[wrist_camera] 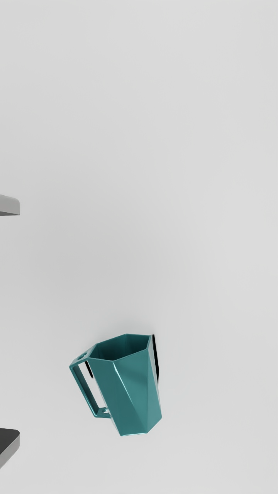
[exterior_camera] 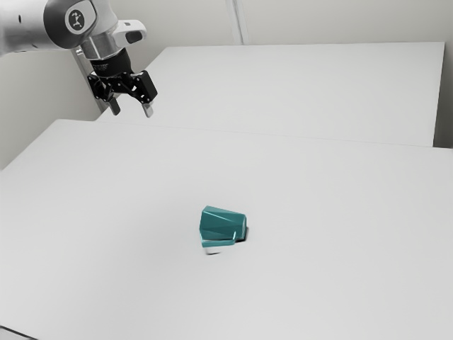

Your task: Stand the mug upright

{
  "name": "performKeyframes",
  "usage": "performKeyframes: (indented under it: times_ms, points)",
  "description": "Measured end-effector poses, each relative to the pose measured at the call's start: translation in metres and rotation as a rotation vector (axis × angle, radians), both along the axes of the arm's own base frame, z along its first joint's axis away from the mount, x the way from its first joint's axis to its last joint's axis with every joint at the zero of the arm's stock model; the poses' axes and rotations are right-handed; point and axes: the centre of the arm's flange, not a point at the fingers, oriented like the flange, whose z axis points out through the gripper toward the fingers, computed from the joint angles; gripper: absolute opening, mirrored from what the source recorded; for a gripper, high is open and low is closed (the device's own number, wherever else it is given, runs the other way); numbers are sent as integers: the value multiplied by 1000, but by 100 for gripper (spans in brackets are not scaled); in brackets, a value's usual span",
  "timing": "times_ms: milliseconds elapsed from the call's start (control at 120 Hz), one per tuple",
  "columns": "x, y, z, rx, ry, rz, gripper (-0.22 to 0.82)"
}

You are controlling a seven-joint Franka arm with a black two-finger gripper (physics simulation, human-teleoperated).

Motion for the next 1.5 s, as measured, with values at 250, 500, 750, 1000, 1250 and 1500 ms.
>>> performKeyframes:
  times_ms: [250, 500, 750, 1000, 1250, 1500]
  points:
    - [16, 0, -50, -70, -34, 66, 60]
    - [-8, 13, -79, -125, -42, 139, 60]
    - [-35, 63, -144, -285, -56, 333, 60]
    - [-51, 76, -211, -466, -80, 456, 60]
    - [-75, 88, -256, -639, -96, 538, 60]
    - [-86, 77, -272, -724, -81, 449, 60]
